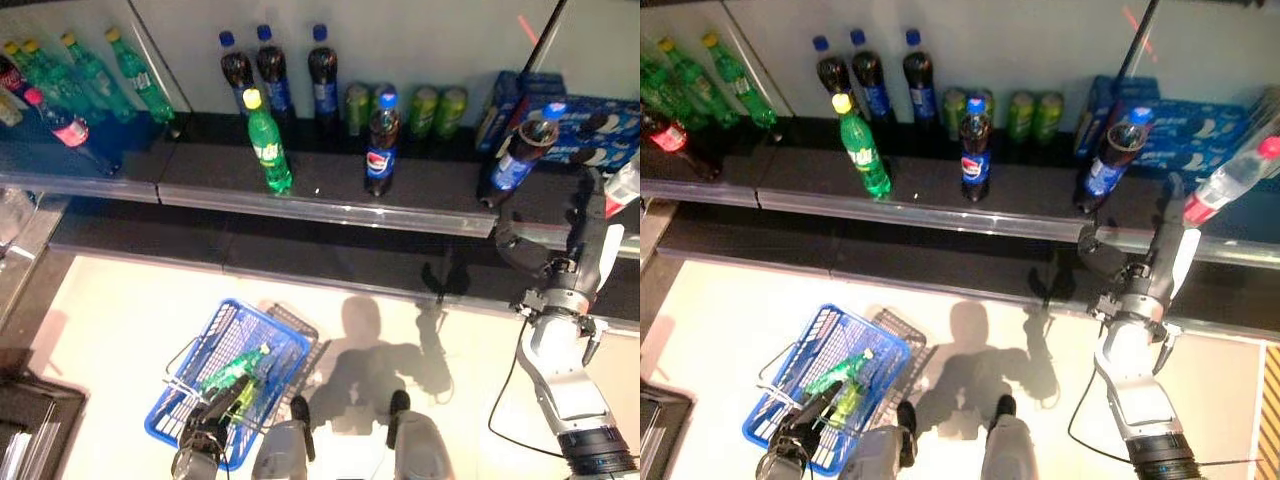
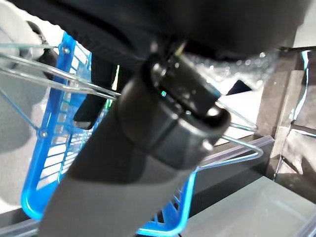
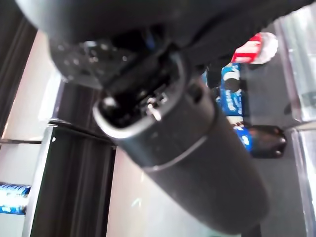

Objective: Pick up the drink and place into the basket.

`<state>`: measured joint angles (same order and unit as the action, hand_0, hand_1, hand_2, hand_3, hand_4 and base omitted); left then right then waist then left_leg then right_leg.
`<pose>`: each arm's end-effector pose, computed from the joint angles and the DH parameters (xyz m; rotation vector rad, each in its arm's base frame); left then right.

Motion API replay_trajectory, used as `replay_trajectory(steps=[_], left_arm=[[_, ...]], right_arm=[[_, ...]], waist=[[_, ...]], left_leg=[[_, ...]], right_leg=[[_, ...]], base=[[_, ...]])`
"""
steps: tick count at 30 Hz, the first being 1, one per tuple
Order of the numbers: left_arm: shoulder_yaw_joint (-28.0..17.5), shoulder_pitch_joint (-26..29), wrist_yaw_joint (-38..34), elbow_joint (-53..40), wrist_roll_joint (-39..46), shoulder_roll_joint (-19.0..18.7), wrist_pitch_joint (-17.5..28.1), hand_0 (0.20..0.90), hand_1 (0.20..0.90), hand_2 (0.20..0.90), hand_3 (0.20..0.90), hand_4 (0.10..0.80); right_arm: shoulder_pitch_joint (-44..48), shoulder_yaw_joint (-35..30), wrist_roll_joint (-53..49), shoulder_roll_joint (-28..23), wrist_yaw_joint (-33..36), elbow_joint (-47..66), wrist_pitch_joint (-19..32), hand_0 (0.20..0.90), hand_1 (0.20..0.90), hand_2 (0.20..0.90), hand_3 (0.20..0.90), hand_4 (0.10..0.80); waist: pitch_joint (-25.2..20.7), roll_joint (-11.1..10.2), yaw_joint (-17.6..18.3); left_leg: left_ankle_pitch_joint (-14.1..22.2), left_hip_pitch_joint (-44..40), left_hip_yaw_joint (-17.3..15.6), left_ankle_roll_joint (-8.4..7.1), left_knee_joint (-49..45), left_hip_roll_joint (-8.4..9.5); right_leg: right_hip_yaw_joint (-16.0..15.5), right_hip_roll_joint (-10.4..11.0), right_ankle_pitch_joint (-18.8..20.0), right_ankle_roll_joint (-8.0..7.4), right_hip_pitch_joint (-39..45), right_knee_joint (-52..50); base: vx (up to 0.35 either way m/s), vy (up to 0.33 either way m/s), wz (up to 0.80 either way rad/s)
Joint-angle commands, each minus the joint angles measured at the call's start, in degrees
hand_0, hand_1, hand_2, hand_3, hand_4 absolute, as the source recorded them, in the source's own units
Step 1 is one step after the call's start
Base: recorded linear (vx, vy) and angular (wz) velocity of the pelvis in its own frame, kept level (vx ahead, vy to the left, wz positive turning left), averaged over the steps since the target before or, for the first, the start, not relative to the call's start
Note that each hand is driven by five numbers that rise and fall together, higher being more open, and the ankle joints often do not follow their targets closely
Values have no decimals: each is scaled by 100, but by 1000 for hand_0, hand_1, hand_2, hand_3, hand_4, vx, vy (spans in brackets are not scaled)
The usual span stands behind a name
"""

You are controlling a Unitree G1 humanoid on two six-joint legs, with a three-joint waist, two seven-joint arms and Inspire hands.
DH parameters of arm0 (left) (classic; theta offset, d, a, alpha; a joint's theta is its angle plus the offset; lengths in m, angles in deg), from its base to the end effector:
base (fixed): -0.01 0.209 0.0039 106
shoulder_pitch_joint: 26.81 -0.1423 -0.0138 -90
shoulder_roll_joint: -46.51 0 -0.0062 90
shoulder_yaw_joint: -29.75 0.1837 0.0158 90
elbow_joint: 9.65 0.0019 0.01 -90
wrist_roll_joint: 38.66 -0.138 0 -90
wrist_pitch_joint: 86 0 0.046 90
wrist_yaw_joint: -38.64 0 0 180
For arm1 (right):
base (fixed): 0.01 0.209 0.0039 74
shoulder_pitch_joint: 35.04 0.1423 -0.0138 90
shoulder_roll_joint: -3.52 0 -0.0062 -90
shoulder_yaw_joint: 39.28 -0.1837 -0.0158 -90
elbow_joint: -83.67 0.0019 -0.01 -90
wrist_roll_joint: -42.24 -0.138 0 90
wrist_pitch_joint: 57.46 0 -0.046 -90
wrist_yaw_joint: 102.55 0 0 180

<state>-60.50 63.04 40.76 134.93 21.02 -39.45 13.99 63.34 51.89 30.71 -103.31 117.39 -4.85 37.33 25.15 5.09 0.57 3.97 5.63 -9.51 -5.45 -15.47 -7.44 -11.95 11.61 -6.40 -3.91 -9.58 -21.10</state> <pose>0.1202 0.2256 -0.0914 -0.7186 0.6184 0.6017 0.2292 -0.2364 0.1119 -0.2693 -0.3634 -0.6271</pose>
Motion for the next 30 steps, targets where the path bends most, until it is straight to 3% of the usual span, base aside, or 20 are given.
replay_trajectory(steps=[1, 9, 15, 30], left_arm=[[497, -519, 483, -616, 86, 7, 228, 300, 300, 300, 200, 100], [858, -170, 701, -903, 461, 0, 355, 300, 300, 300, 200, 100], [1016, -17, 748, -1135, 681, -68, 408, 300, 300, 300, 200, 100], [1007, -20, 669, -1308, 710, -213, 261, 300, 300, 300, 200, 100]], right_arm=[[997, -6, -75, -83, 457, 440, 321, 900, 900, 900, 900, 800], [2666, 259, -590, -331, 647, -64, 116, 900, 900, 900, 900, 800], [3486, 356, -634, -512, 781, -268, 178, 900, 900, 900, 900, 800], [4317, 230, -821, -864, 1300, -548, -267, 900, 900, 900, 900, 800]], waist=[[-90, 49, -80], [449, 325, -138], [464, 395, -246], [464, 423, -358]], left_leg=[[-574, 598, 342, -10, -640, -18], [-1032, 1137, 443, -48, -823, 25], [-1134, 1489, 484, -27, -811, 59], [-1151, 1772, 500, 2, -722, 47]], right_leg=[[-123, 41, 94, 237, -50, -171], [21, 71, 132, 312, -495, -305], [57, 73, 180, 321, -860, -314], [123, 30, 202, 345, -1163, -254]], base=[[-127, 77, -2], [-66, 33, -5], [-16, -12, -6], [17, -18, -2]])
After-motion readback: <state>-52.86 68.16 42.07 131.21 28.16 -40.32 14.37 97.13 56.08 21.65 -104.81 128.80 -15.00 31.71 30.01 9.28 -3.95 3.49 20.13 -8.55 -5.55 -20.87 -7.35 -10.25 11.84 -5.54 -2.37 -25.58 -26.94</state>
